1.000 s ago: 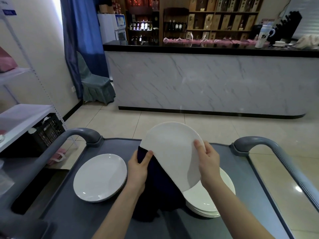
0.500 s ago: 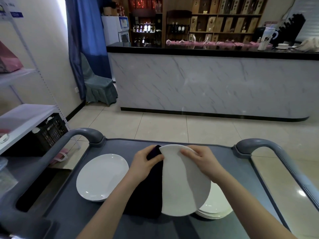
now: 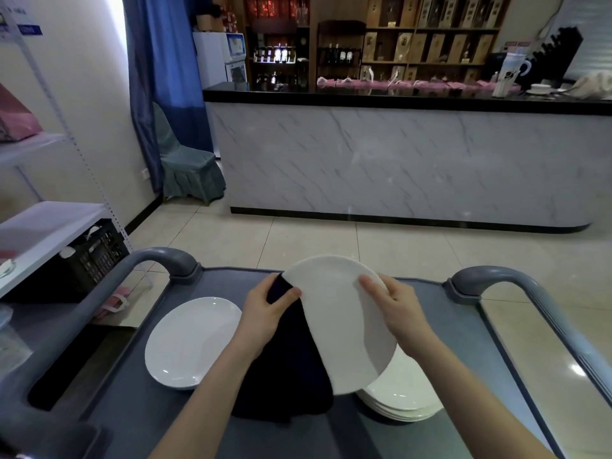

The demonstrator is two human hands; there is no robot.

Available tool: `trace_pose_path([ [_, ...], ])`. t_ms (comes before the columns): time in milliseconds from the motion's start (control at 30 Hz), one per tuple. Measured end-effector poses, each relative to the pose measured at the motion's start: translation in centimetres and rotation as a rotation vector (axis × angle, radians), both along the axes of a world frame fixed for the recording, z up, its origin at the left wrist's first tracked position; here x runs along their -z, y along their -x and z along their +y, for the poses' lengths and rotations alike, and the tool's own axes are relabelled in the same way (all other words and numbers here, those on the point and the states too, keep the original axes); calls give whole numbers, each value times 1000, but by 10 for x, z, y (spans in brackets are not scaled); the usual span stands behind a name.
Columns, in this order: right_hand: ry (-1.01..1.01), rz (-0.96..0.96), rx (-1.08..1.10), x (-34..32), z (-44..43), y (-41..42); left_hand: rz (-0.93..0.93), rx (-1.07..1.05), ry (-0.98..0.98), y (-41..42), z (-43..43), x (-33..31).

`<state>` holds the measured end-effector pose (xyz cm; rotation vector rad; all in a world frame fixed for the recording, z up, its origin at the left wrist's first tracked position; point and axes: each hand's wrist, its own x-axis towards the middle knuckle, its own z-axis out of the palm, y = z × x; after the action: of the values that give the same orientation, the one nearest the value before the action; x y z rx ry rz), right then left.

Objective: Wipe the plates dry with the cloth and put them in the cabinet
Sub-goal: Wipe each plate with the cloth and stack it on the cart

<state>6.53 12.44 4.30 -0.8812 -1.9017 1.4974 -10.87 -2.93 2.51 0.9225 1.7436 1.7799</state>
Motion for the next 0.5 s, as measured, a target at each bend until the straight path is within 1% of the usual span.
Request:
trace_pose_path([
  [67,-97,-118,-108,-6,3,2,105,90,82,2,4,-6],
  [100,-112,-144,-143,-9,4,3,122,112,111,3,6,-6],
  [200,-88,-101,-125,-14,4,5,37,107,89,1,7,-4],
  [267,-49,-13,5,-11,3,6,-49,31,33,0,7,1],
  [400,205,231,384,6,-16,15,-234,-259,-27,-18,11,21],
  [467,278,304,514,13,-27,24,-315,-362,-38,-33,16,27],
  [500,291,328,545,16,-30,27,-347,-395,-49,-38,17,28],
])
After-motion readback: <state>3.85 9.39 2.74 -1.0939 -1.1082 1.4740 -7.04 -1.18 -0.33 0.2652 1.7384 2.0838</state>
